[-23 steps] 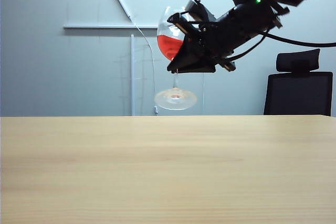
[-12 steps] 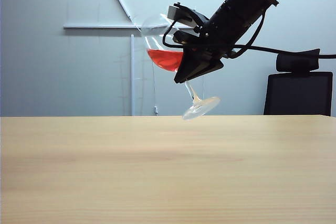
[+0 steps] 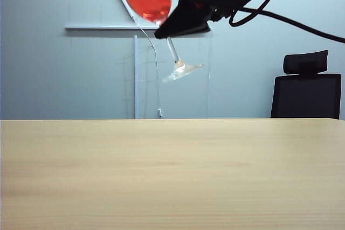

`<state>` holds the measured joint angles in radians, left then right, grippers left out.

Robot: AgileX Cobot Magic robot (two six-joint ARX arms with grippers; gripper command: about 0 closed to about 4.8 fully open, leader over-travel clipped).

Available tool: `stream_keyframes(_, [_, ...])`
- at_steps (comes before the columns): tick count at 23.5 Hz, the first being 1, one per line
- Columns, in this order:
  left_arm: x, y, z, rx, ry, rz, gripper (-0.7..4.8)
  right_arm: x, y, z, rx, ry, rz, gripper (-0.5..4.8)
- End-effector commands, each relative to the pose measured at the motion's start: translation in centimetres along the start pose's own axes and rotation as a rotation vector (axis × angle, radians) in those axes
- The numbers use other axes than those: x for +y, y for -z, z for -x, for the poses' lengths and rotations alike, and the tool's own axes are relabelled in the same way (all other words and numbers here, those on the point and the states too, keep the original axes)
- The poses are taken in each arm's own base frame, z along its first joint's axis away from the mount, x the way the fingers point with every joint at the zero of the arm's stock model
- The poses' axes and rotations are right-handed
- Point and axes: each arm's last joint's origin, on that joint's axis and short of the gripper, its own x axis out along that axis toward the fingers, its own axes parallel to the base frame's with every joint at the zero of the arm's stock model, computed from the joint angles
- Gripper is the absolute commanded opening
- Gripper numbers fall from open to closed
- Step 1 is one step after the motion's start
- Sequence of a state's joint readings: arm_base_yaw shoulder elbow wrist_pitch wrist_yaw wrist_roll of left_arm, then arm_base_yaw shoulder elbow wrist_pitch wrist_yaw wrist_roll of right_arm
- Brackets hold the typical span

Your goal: Gently pick up the goblet, rotate it counterclockwise for two full turns (viewing from above), and then place it back on the table.

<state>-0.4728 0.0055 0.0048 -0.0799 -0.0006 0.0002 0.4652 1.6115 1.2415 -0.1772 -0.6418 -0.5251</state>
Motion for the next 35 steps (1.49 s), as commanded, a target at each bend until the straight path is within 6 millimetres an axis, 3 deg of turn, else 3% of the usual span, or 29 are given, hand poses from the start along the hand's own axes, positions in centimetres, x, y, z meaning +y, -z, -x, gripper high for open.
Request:
stream_keyframes(1, [0.0, -0.2, 0.0, -0.01, 0.004, 0.0, -0.05, 0.6, -0.6, 0.8, -0.13, -0.015, 0.035, -0.05])
stream_keyframes(8, [0.0, -0.2, 0.0, -0.01, 0.004, 0.0, -0.05, 3.2, 2.0, 2.2, -0.381, 0.037, -0.094, -0.05])
stream_keyframes(15, [0.0, -0.2, 0.0, -0.01, 0.004, 0.0, -0.05, 4.0, 5.0, 3.2, -0.553, 0.209, -0.33, -0.05])
stream_keyframes(21, [0.0, -0.2, 0.0, -0.01, 0.004, 0.0, -0.05, 3.7, 6.0, 3.1, -0.529, 0.358, -0.539, -0.05])
stream_keyframes(35, [0.0, -0.2, 0.0, -0.01, 0.004, 0.0, -0.05, 3.4, 7.8, 2.3, -0.293, 0.5, -0.725, -0.05])
